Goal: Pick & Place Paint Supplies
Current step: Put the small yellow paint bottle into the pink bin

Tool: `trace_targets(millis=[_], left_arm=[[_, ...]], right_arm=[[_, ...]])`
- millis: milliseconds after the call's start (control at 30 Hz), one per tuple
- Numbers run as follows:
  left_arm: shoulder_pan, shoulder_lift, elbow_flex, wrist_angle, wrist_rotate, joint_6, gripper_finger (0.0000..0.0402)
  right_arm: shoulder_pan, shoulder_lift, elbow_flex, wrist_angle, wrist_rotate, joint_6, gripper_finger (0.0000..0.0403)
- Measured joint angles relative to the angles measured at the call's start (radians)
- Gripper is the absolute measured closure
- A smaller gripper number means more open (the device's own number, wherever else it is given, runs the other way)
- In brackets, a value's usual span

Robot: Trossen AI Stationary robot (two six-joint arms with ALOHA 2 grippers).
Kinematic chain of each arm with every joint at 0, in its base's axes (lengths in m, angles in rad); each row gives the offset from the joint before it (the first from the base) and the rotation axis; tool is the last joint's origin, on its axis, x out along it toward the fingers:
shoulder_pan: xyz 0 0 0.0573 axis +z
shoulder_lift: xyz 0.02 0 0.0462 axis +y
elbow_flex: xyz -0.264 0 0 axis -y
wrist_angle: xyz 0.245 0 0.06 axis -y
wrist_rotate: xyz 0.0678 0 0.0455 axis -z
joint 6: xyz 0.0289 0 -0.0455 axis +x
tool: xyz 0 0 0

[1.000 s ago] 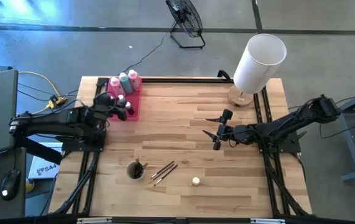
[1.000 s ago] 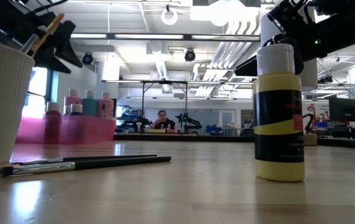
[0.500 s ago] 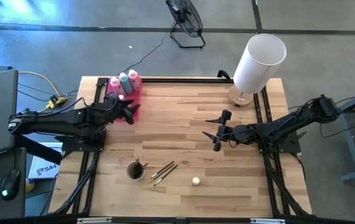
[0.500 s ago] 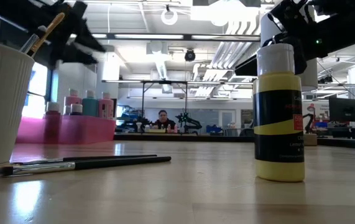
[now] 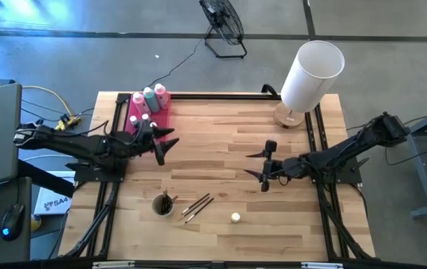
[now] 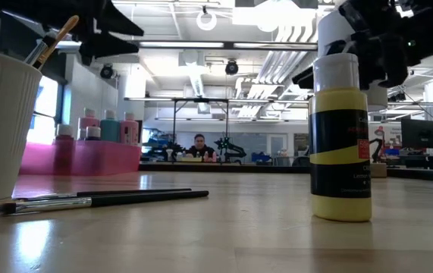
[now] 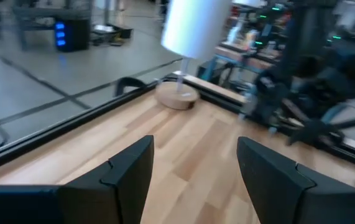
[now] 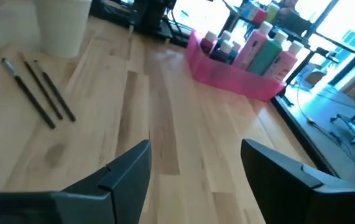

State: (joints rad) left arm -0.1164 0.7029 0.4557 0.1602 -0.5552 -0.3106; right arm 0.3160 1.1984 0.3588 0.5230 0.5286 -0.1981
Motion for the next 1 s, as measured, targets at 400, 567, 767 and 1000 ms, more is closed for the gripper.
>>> trace_targets(millis=[400,567,767,1000], left_arm=[[-0.113,0.0,0.0,-0.013,-0.021,0.105,0.0271],[-0.113,0.0,-0.001,-0.056,0.002,0.105,0.0301],[-0.113,0.0,-0.001,-0.063,-0.003,0.128,0.0306],[-0.113,-0.004,-0.001,-0.04,-0.066,0.263,0.0306]], right_arm=[[0.002,0.0,0.0,-0.072,0.074,0.142,0.0281],[-0.038,0.0,0.0,-0.048,0.075,0.154,0.0334],[-0.082,0.0,0.0,0.007,0.075,0.116,0.037],[-0.127,0.0,0.0,-0.037,-0.016,0.291,0.0398]])
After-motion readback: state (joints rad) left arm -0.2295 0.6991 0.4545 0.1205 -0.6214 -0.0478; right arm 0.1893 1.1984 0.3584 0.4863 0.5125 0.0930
